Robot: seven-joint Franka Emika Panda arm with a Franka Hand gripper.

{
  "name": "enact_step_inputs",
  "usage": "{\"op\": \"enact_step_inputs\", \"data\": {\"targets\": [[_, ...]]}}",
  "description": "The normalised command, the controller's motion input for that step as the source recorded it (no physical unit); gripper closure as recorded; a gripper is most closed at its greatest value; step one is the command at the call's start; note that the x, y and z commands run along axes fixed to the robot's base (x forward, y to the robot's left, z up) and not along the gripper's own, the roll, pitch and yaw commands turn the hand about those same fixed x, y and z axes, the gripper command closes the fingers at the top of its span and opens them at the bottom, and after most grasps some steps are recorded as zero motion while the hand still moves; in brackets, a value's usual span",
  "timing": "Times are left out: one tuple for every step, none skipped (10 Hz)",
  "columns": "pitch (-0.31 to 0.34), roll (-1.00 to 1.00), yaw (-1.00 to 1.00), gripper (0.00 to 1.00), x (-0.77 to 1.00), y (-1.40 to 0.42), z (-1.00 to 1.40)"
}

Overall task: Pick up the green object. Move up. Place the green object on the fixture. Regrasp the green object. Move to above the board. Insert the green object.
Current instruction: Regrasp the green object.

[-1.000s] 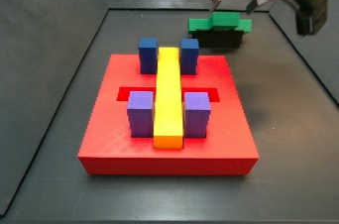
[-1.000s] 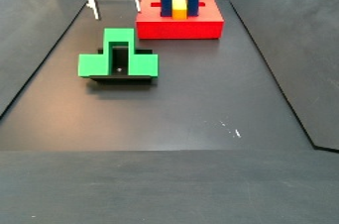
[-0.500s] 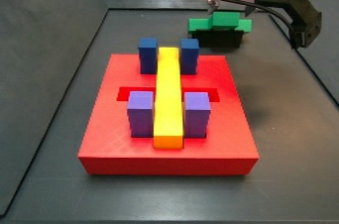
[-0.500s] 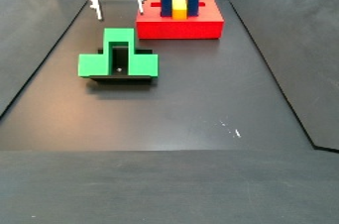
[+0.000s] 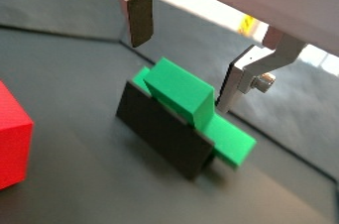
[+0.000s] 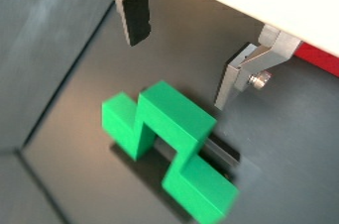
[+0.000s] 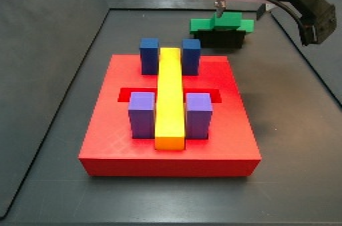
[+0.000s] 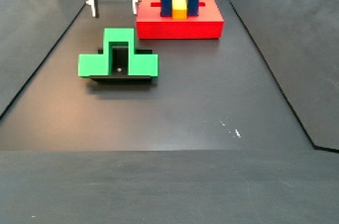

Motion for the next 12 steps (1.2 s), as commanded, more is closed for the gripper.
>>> {"op": "enact_step_inputs", "data": {"targets": [[-0.697, -0.25, -0.53, 0.00, -0.37, 0.01, 0.00], [-0.477, -0.10, -0.05, 0.00, -0.32, 0.15, 0.00], [-0.351, 0.00, 0.00, 0.00, -0.24, 0.12, -0.01], [-0.103, 0.05, 0.11, 0.00, -0.07, 0.06, -0.04], [0.000, 0.23, 0.24, 0.00, 0.00, 0.00, -0.10], [0.071, 0.36, 0.33, 0.00, 0.03, 0.00, -0.10], [0.123, 0.40, 0.37, 0.00, 0.09, 0.00, -0.08], [0.174, 0.38, 0.41, 0.00, 0.16, -0.10, 0.00], [0.154, 0.22, 0.32, 0.00, 0.17, -0.14, 0.00], [0.126, 0.30, 0.37, 0.00, 0.11, -0.07, -0.05], [0.120, 0.32, 0.36, 0.00, 0.08, -0.14, -0.07], [0.086, 0.31, 0.33, 0.00, 0.06, -0.14, -0.09]]}}
